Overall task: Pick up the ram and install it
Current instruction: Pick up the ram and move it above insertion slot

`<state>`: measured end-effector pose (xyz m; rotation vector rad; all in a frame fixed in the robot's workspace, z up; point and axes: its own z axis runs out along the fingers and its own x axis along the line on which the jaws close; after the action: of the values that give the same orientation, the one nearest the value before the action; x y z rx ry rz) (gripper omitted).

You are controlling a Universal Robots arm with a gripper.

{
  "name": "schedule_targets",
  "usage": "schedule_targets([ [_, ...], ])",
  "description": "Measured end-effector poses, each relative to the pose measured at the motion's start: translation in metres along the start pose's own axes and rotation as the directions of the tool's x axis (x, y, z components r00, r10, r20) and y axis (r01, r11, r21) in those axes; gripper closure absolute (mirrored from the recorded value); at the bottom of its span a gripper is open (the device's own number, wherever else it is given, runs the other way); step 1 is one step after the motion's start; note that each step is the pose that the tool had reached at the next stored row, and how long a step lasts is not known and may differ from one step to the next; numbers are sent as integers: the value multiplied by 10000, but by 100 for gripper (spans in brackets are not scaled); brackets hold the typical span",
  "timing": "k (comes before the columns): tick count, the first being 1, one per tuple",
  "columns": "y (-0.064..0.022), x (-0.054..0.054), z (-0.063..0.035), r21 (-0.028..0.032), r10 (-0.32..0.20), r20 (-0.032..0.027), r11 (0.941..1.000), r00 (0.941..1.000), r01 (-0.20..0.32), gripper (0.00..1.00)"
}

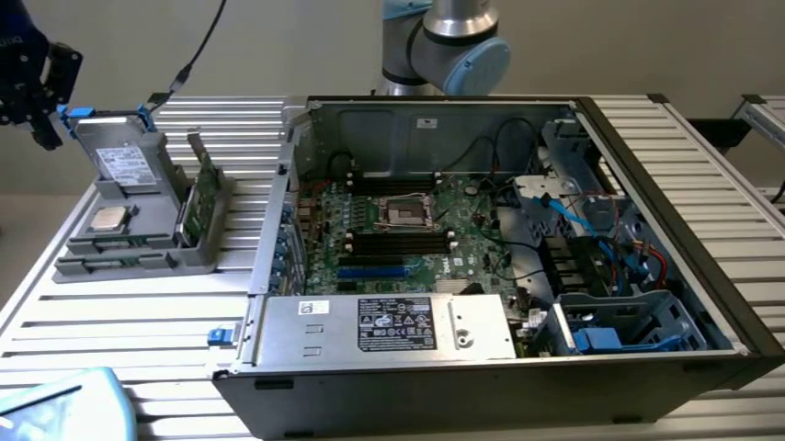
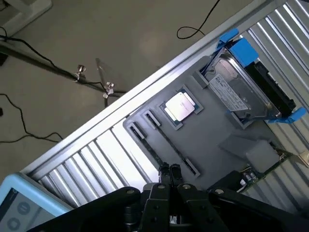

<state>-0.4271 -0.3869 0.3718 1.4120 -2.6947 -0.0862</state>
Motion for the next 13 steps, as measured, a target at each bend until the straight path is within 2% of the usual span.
schedule_targets([
  [3, -1, -1, 12, 31, -541, -54, 9985, 9985, 541, 89],
  [6, -3, -2, 32, 60, -1081, -106, 9941, 9941, 1082, 89],
  [10, -6, -4, 61, 115, -1808, -175, 9834, 9834, 1810, 89],
  [13, -7, -4, 75, 204, -2326, -206, 9723, 9724, 2330, 89],
])
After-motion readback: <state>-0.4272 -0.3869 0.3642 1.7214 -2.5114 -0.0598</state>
